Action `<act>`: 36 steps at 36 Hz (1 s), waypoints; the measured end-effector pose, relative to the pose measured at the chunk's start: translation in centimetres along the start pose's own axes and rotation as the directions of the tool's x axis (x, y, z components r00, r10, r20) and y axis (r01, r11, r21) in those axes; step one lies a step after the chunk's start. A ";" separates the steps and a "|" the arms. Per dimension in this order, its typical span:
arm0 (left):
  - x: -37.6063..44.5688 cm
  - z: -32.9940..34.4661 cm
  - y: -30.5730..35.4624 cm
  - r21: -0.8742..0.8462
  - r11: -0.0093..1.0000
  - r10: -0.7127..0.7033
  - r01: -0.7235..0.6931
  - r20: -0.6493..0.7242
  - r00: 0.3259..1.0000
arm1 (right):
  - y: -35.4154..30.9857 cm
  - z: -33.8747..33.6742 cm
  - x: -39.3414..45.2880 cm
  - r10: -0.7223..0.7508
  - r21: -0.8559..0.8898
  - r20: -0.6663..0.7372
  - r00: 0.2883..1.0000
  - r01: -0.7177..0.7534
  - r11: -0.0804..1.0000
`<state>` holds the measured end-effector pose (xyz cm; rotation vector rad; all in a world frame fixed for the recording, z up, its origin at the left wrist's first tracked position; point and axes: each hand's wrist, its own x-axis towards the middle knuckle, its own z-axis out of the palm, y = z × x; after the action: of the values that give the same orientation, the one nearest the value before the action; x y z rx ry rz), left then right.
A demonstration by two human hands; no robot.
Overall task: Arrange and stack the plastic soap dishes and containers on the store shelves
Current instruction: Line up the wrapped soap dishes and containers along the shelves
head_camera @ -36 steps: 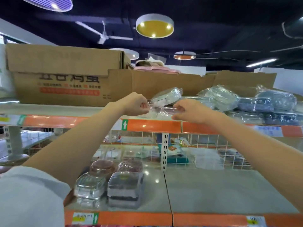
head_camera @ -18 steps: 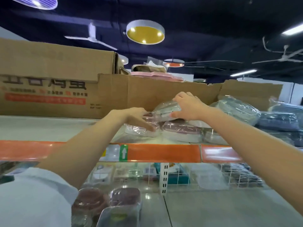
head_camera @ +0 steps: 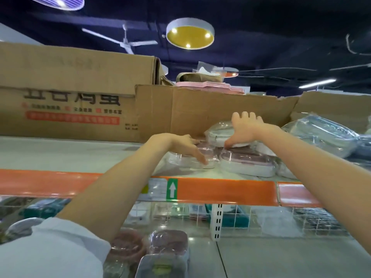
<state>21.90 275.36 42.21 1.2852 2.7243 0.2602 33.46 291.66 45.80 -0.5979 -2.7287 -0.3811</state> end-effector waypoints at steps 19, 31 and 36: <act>-7.9 2.7 1.9 0.101 0.985 -0.035 0.138 -0.674 0.738 | 1.3 -2.0 -7.1 -0.040 0.169 -0.431 0.901 0.124 0.978; -14.1 6.1 8.6 0.070 0.997 0.074 -0.024 -0.932 0.356 | 3.5 -0.5 -16.0 0.062 0.510 -0.466 0.883 0.211 0.834; -15.2 11.0 11.5 0.034 0.992 0.075 -0.119 -0.928 0.365 | 5.6 1.5 -21.1 0.071 0.553 -0.439 0.895 0.207 0.807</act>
<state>42.17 271.97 34.32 1.6199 3.4270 1.5090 53.75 289.50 37.87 -0.1964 -2.2392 0.2964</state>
